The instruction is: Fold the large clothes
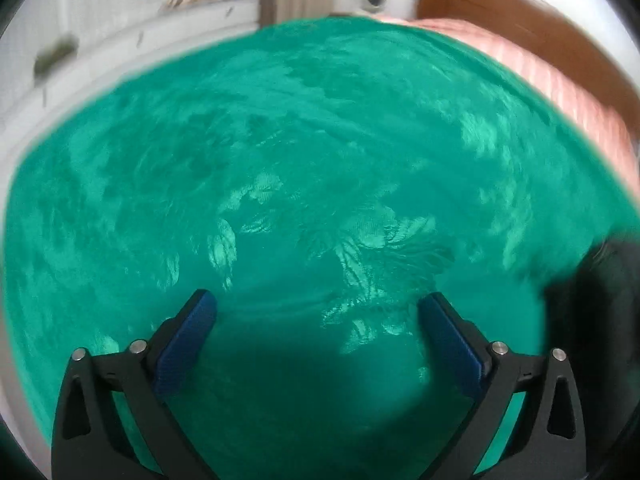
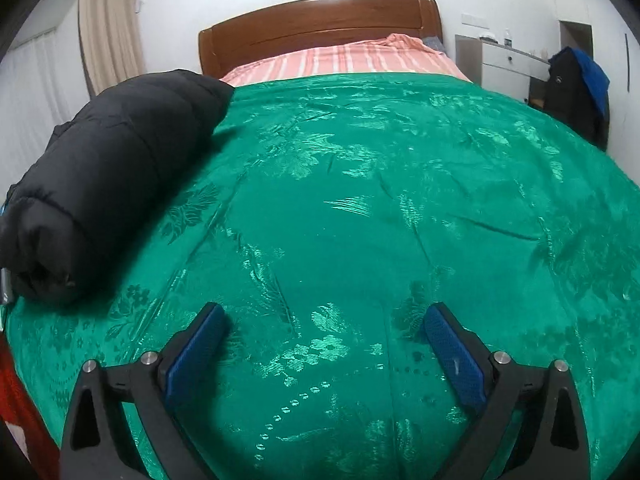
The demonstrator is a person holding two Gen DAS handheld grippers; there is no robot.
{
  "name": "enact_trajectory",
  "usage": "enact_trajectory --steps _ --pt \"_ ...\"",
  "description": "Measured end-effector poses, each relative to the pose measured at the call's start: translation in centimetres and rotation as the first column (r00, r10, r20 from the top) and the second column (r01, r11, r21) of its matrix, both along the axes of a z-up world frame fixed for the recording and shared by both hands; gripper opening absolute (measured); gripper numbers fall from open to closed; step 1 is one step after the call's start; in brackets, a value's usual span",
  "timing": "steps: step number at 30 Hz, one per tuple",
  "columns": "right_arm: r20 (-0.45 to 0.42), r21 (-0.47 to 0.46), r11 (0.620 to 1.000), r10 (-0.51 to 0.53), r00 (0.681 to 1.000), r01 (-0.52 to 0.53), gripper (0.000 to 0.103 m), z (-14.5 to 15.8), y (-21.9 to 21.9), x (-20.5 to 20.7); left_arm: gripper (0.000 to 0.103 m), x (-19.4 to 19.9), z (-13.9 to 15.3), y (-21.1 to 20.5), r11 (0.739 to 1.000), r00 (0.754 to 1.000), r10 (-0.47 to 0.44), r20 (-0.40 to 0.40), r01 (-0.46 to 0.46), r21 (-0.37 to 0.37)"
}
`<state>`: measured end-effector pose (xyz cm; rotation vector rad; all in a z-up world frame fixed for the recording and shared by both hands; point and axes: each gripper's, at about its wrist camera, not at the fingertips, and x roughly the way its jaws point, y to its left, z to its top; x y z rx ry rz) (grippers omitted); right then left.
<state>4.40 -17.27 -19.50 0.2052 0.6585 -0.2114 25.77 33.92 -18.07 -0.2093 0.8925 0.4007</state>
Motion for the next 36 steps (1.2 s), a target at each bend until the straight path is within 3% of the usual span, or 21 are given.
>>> enact_trajectory --steps 4,11,36 --pt "0.01 -0.016 1.0 0.007 1.0 -0.007 0.103 -0.3 0.2 -0.6 0.103 -0.1 0.1 -1.6 0.995 1.0 0.014 0.006 -0.014 0.096" --pt "0.024 -0.024 1.0 0.011 1.0 -0.01 0.103 -0.3 0.0 -0.3 0.103 0.0 -0.1 -0.8 0.999 1.0 0.014 0.014 -0.015 0.044" --pt "0.028 -0.046 0.999 0.011 1.0 -0.01 0.103 -0.1 0.2 -0.7 0.103 -0.8 -0.2 -1.0 0.999 1.0 0.015 0.014 -0.015 0.049"
